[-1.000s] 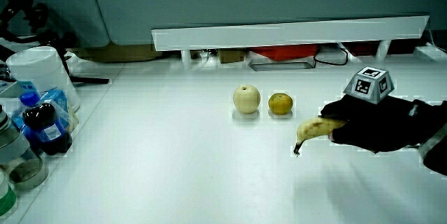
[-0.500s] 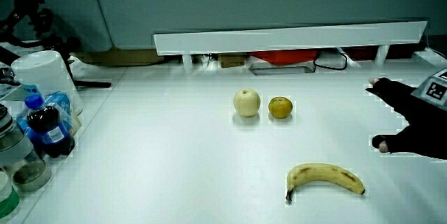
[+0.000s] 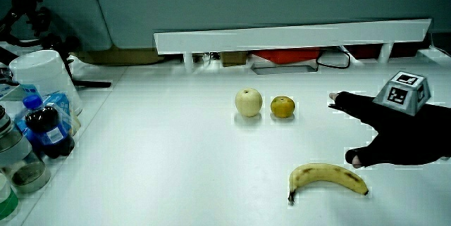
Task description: Pick banana
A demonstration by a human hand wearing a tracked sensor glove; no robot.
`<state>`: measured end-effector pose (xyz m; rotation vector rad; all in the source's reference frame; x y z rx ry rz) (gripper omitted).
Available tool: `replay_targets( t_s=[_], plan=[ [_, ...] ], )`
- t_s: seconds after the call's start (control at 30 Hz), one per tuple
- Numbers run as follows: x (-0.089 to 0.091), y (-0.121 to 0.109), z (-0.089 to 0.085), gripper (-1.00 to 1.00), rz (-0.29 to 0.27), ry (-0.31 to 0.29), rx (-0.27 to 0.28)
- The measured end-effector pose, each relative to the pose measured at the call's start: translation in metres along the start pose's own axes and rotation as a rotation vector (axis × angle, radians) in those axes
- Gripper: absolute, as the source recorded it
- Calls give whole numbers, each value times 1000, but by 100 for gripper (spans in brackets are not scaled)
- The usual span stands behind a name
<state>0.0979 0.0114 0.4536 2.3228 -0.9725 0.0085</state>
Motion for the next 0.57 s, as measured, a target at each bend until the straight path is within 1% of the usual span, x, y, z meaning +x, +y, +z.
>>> replay_targets(
  t_s=[0.03,0.07,0.1,0.13,0.17,0.2,0.23,0.27,0.3,0.33,0.43,0.47,0.53,0.57],
  plan=[
    [5,0,3,100,-5,9,5],
    [8,-1,9,100,-14,11,8],
    [9,-5,21,100,-23,-16,39],
    [15,-4,22,100,-31,-6,27],
    [18,-6,28,100,-37,4,39],
    [19,-11,41,100,-52,-2,72],
    [24,-12,43,100,-55,9,70],
    [28,-13,47,100,-71,10,82],
    [30,-15,53,100,-82,-10,95],
    [34,-16,56,100,-79,5,96],
    [39,-20,71,100,-106,1,130],
    [44,-19,71,100,-110,0,129],
    [49,-20,76,100,-130,3,143],
    [50,-21,81,100,-135,-11,148]
  ],
)
